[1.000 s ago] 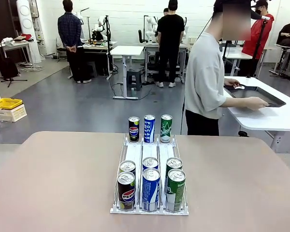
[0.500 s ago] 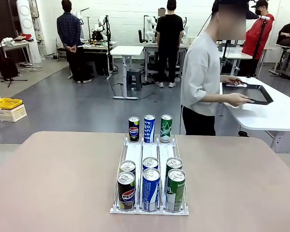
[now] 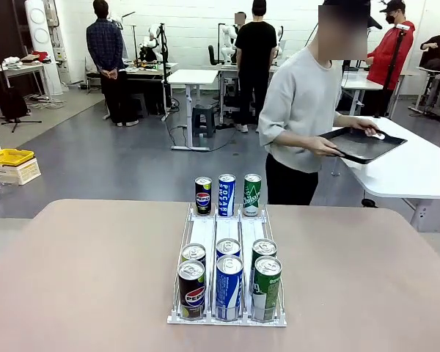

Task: Retrieve and hand over the desired beverage to the person.
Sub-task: Pick up a can of the same type that the person held from the Automatic Can Dispenser.

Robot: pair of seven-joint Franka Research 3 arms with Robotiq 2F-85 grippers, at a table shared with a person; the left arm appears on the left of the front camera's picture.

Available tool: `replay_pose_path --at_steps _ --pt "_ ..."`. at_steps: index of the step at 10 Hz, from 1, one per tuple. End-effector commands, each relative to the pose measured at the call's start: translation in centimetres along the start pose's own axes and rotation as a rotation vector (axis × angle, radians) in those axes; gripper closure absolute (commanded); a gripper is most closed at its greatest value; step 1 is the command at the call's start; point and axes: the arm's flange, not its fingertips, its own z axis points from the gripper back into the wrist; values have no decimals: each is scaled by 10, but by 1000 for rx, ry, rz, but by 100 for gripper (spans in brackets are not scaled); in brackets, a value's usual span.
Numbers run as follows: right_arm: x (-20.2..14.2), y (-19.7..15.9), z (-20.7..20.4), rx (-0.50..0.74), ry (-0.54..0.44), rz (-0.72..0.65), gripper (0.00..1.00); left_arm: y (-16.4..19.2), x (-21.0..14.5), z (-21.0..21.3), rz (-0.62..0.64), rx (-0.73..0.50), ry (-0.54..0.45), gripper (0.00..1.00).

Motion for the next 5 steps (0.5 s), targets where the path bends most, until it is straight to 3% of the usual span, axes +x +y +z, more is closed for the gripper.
replay_pose_path --at_steps 1,5 --pt "-2 -3 -1 24 -11 11 0 1 0 2 -23 -14 -9 0" --pt "-2 -3 -1 24 -11 11 0 1 0 2 -23 -14 -9 0"
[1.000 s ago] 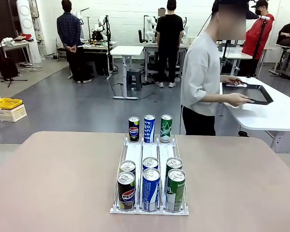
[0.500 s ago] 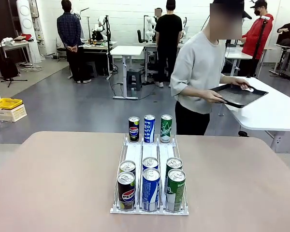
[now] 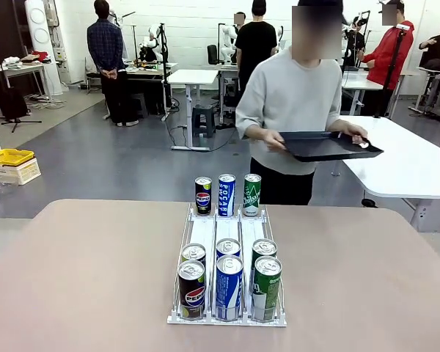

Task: Retrieve and hand over the desired beverage to the person.
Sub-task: Pick up a can of the same type that the person held from the Automatic Can Dispenser.

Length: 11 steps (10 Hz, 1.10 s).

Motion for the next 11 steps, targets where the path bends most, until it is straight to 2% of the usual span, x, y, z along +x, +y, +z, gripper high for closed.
replay_pose_path --at_steps 1,11 --pt "-2 -3 -1 24 -11 10 0 1 0 2 -23 -15 -9 0" --pt "-2 -3 -1 24 -11 10 0 1 0 2 -23 -15 -9 0"
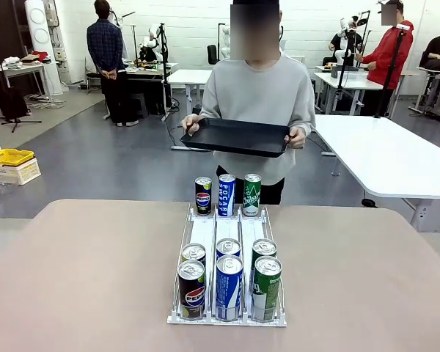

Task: Retrieve and hand over the desired beverage to the person.
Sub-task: Pick up a can of the same type that the person held from the Automatic Can Dispenser.

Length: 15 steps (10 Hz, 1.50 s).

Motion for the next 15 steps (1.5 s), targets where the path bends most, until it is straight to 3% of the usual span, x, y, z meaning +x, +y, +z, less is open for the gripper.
replay_pose_path --at_steps 1,15 --pt "-2 -3 -1 24 -11 10 0 1 1 2 -22 -14 -10 0" --pt "-2 -3 -1 24 -11 10 0 1 1 2 -22 -14 -10 0"
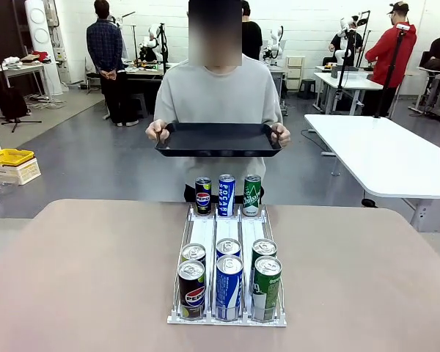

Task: Retrieve and hand over the desired beverage to the person.
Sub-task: Pick up a can of the same type that the person held from the Automatic Can Dispenser.

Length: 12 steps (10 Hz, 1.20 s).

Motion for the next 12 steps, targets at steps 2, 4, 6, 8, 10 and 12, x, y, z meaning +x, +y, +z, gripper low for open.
replay_pose_path --at_steps 2,4,6,8,10,12 --pt "-2 -3 -1 24 -11 10 0 1 0 2 -22 -14 -11 0" --pt "-2 -3 -1 24 -11 10 0 1 0 2 -22 -14 -11 0" --pt "-2 -3 -1 24 -11 10 0 1 0 2 -22 -14 -11 0" --pt "-2 -3 -1 24 -11 10 0 1 0 2 -22 -14 -11 0" --pt "-2 -3 -1 24 -11 10 0 1 0 2 -22 -14 -11 0" --pt "-2 -3 -1 24 -11 10 0 1 0 2 -22 -14 -11 0"
